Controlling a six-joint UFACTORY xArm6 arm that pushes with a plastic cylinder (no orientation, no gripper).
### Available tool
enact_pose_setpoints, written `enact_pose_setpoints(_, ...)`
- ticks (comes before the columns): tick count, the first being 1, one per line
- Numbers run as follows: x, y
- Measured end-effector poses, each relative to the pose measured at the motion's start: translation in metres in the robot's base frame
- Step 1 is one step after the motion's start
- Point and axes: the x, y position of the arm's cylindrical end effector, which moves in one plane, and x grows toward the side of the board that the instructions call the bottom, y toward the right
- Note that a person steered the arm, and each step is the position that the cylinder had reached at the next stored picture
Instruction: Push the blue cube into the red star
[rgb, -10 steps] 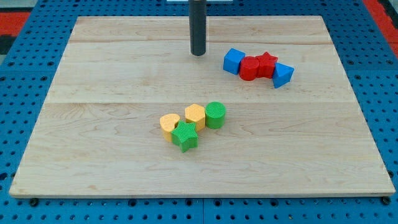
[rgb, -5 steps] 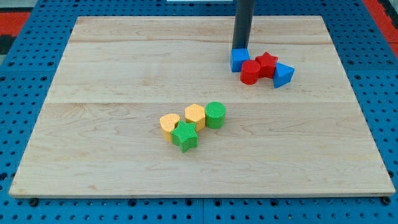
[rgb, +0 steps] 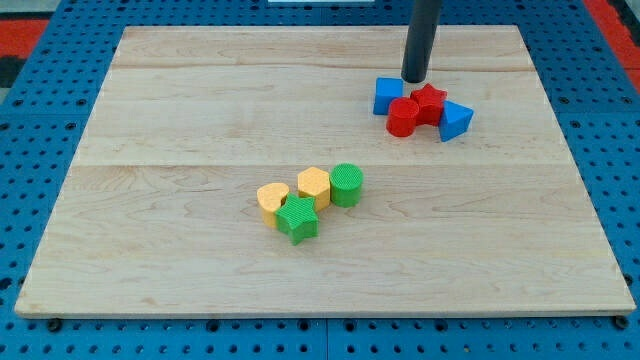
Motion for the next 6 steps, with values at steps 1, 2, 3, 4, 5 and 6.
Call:
enact_pose_setpoints(1,-0.0002,0.0)
enact_pose_setpoints(2,-0.0014,0.0)
enact_pose_setpoints(3,-0.0035,0.0)
enact_pose_setpoints(4,-0.0055,0.0)
enact_pose_setpoints(5,-0.0078,0.0)
enact_pose_setpoints(6,-0.01,0.0)
